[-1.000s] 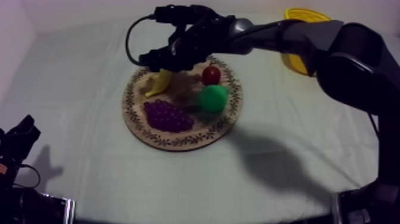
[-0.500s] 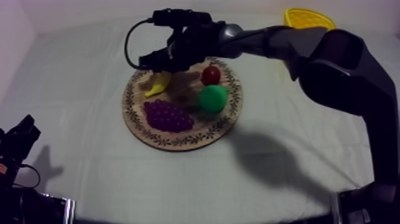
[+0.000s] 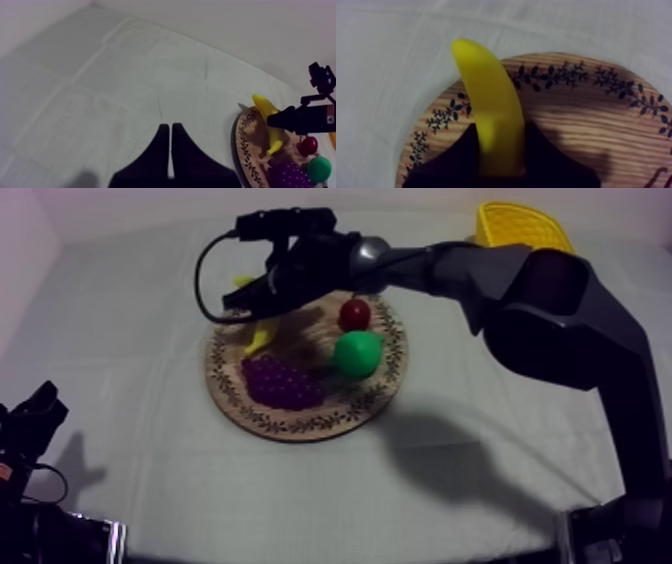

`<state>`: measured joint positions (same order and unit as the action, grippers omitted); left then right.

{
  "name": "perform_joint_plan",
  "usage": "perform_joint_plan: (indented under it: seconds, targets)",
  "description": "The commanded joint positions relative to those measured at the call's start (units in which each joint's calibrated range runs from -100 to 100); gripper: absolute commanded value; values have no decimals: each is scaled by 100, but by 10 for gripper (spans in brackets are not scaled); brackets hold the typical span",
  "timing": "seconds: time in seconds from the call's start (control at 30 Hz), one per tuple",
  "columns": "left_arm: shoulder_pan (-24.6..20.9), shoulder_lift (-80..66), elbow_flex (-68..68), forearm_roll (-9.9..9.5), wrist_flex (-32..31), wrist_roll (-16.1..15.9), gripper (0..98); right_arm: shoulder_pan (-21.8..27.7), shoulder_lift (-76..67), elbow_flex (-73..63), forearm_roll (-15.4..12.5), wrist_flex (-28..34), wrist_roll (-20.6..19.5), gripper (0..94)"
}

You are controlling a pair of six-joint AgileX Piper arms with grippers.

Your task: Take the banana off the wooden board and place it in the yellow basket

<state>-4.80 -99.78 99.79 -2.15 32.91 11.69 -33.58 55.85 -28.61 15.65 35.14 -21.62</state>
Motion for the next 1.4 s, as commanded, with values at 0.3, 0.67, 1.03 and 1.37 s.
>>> perform_joint_plan:
  seconds: [0.3, 0.67, 1.03, 1.37]
  targets:
    - [-1, -5, -1, -3, 0, 1, 1, 276, -1327, 418, -726, 240, 706, 174]
    - [-1, -5, -1, -3, 0, -2, 1, 1375, -3178, 2059, -1733, 191, 1902, 173]
    - [-1, -5, -1, -3, 0, -1, 1, 2578, -4575, 3868, -2435, 57, 2870, 174]
    - [-1, -5, -1, -3, 0, 0, 1, 3468, -4961, 4751, -2868, -114, 3502, 173]
